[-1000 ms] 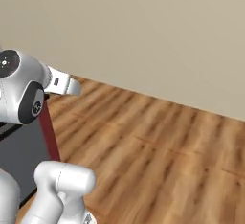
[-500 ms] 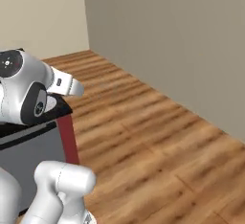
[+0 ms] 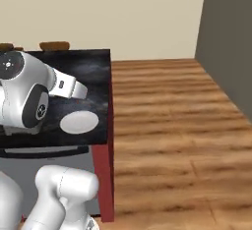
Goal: Pick the kiwi and mango from the fridge and place them on the plate next to the blender to make a fruit smoothie.
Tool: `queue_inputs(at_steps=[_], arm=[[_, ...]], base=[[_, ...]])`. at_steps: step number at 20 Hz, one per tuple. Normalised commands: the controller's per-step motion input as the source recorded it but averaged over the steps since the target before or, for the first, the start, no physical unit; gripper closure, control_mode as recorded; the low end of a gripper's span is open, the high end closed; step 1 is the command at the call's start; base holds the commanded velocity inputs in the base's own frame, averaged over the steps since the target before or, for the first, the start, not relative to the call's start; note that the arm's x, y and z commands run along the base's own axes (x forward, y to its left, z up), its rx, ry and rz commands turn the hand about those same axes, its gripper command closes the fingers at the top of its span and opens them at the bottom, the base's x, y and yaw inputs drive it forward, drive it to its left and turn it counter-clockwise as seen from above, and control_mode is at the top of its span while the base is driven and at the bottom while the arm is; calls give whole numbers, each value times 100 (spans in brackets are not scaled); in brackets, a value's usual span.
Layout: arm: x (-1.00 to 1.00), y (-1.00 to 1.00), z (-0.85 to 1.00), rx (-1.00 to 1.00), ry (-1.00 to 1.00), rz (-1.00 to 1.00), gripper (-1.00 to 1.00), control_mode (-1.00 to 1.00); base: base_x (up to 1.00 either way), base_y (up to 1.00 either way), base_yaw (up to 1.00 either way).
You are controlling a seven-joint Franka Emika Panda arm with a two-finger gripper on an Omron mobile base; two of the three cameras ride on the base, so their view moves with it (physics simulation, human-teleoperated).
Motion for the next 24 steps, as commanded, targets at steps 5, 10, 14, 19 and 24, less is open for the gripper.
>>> queue_inputs(at_steps=[5, 10, 14, 19, 24], arm=[[0, 0, 0, 0, 0, 0, 100, 100], [0, 0, 0, 0, 0, 0, 100, 100], [8, -1, -28, 0, 22, 1, 100, -100], [32, -17, -71, 0, 64, 0, 100, -100], [59, -35, -83, 6, 54, 3, 100, -100]], base=[[78, -34, 79], [43, -27, 20], [7, 0, 1], [0, 0, 0], [0, 0, 0]])
